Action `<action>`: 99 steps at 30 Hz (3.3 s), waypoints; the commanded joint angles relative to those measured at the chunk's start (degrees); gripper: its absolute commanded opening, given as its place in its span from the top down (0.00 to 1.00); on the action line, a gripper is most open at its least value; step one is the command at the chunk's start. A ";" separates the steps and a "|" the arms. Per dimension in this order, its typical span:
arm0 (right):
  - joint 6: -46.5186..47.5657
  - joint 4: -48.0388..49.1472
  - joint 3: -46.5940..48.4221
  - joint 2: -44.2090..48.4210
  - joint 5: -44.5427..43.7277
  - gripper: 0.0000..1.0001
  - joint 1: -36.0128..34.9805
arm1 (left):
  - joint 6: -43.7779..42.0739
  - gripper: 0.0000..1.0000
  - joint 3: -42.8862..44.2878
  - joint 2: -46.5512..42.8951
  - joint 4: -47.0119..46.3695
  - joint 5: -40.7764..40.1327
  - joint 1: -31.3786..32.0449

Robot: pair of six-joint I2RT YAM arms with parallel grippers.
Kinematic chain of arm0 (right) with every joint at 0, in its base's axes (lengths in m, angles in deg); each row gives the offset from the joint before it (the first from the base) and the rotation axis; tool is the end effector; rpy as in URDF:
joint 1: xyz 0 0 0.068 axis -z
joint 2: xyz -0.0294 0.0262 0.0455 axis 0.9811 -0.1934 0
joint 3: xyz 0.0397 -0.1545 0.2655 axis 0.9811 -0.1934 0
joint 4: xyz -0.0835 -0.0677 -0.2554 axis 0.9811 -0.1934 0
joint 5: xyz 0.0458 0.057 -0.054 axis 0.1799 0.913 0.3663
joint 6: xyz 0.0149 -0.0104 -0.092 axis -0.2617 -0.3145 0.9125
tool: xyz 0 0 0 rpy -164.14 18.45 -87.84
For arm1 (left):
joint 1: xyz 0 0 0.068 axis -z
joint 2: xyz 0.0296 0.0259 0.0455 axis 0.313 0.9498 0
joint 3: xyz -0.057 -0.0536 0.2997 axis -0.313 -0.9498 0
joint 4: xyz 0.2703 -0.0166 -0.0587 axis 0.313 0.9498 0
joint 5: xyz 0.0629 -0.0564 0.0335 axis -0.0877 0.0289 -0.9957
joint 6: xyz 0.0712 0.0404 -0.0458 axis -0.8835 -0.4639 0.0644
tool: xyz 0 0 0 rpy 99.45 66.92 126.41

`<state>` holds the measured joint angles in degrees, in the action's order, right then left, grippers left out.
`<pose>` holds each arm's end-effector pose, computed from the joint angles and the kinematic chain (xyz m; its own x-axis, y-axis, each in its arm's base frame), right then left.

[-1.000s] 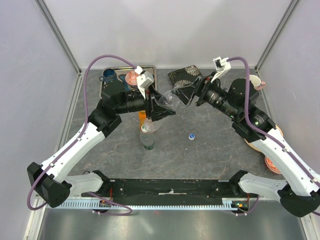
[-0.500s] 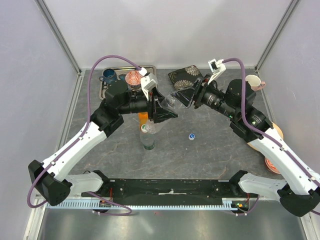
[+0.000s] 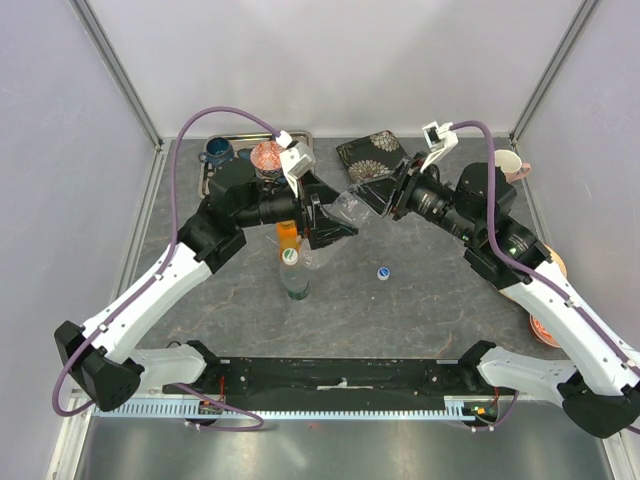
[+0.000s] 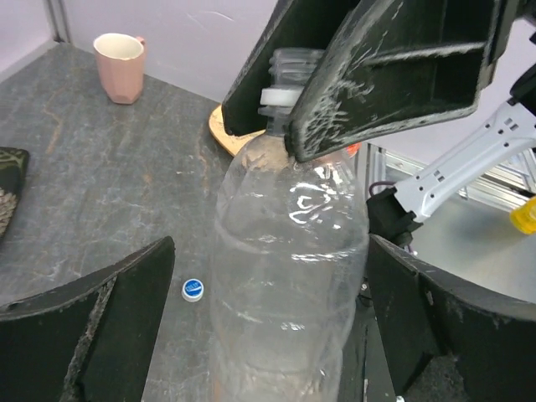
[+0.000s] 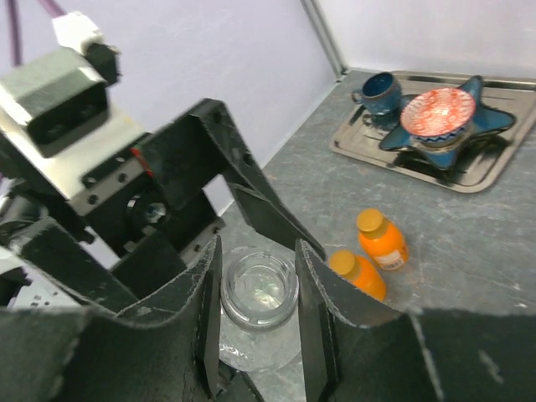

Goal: Unscrew the bottle caps

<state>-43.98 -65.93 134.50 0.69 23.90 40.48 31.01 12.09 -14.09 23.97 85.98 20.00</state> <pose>0.1987 0.1808 0.5023 -0.3926 0.3323 -0.8576 -0.6704 0.5350 0.5142 0.2099 -0.2348 0.4505 -0.2452 -0.0093 -0.9694 0.9486 0.2042 -0.2419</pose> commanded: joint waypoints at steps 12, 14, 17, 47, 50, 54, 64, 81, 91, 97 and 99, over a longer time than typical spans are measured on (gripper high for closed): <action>12.30 -8.18 6.10 -4.87 -60.48 1.00 0.14 | -6.21 0.01 2.30 -16.57 12.10 -31.96 -0.09; 13.97 -3.98 2.50 -7.25 -66.46 1.00 0.84 | -5.60 0.00 -0.85 -20.36 10.96 -34.35 -0.09; 15.20 2.00 -1.64 -10.59 -69.11 1.00 2.86 | -4.80 0.00 -4.81 -24.30 9.55 -34.46 -0.09; 10.29 16.18 -10.88 -31.34 -65.34 0.89 10.77 | -3.40 0.00 -14.85 -27.93 9.11 -33.83 -0.09; 10.11 14.42 -10.62 -31.34 -64.20 0.74 10.60 | -3.22 0.00 -14.94 -27.49 8.84 -33.57 -0.09; 8.97 11.87 -10.45 -30.99 -63.23 0.56 10.60 | -3.05 0.00 -14.85 -27.05 8.84 -33.04 -0.01; 7.56 8.27 -8.78 -29.58 -61.73 0.34 10.86 | -3.13 0.00 -14.76 -27.05 8.93 -32.87 -0.09; 7.21 5.37 -5.96 -28.17 -59.10 0.23 11.47 | -2.78 0.00 -14.67 -26.87 9.10 -32.16 -0.01; 6.33 4.31 -5.79 -27.47 -56.64 0.20 11.48 | -2.78 0.00 -14.50 -26.70 9.19 -31.90 -0.09; 5.27 2.82 -4.83 -22.38 -53.56 0.17 10.95 | -3.22 0.01 -14.23 -26.43 9.19 -32.16 -0.01; 5.10 1.94 -4.21 -19.39 -52.68 0.16 10.34 | -3.40 0.00 -14.06 -26.17 9.19 -32.51 -0.09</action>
<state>-37.51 -63.64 126.30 -25.32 -30.83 51.61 27.14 -2.78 -40.45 35.08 53.46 20.00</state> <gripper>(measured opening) 0.834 0.993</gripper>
